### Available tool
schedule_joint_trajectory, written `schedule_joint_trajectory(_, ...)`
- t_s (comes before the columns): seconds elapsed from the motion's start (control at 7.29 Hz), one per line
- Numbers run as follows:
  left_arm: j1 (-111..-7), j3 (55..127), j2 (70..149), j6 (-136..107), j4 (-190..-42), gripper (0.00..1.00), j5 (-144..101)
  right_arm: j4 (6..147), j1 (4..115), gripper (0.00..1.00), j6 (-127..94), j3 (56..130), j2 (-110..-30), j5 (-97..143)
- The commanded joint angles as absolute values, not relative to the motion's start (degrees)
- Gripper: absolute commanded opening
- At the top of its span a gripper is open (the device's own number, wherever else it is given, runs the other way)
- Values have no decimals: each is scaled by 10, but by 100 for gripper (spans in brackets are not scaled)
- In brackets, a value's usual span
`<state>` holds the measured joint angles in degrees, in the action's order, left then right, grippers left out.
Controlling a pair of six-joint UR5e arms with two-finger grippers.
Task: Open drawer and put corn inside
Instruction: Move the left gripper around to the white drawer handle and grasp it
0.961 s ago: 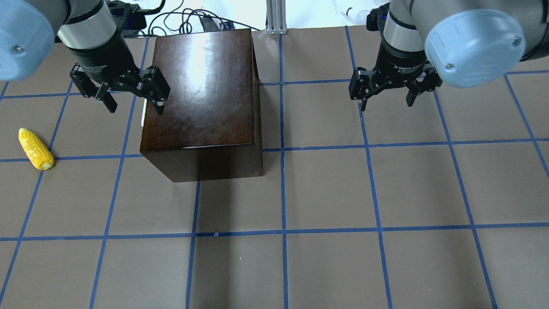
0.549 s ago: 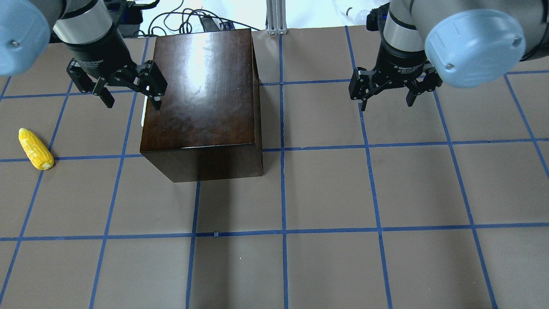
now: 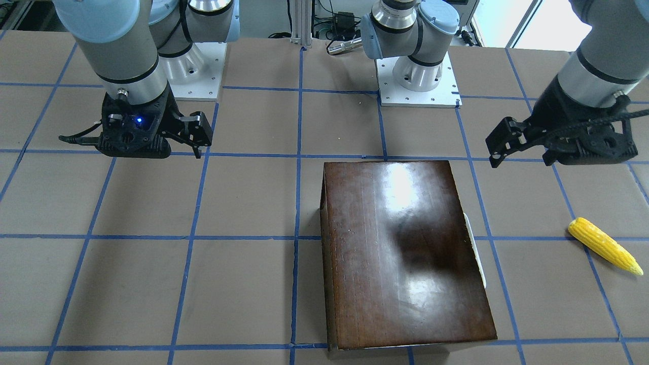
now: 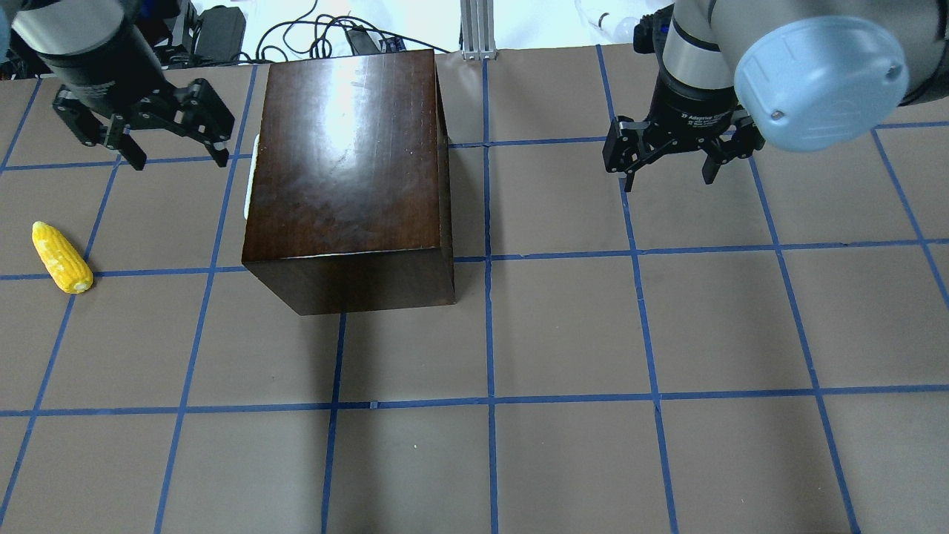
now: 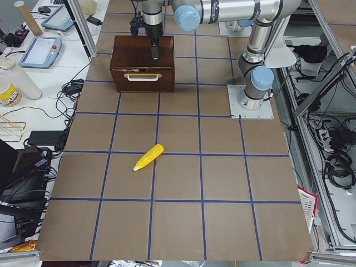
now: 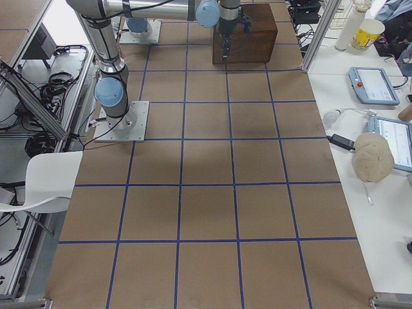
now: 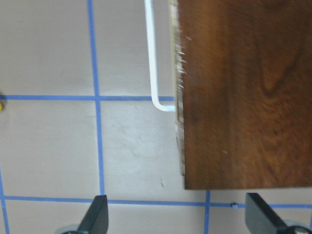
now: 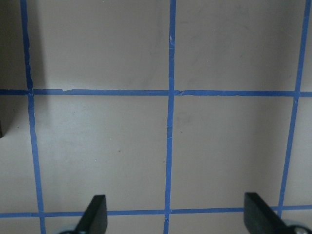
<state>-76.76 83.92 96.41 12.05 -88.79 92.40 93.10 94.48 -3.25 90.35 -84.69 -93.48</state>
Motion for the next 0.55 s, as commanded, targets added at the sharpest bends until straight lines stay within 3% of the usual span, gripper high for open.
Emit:
schedule_joint_trajectory(0.0, -724, 842, 999, 205, -856, 100, 912, 932, 945, 100, -33, 904, -846, -934)
schedule_joint_trajectory(0.41, -668, 847, 1062, 297, -799, 100, 836, 932, 945, 100, -33, 904, -847, -935)
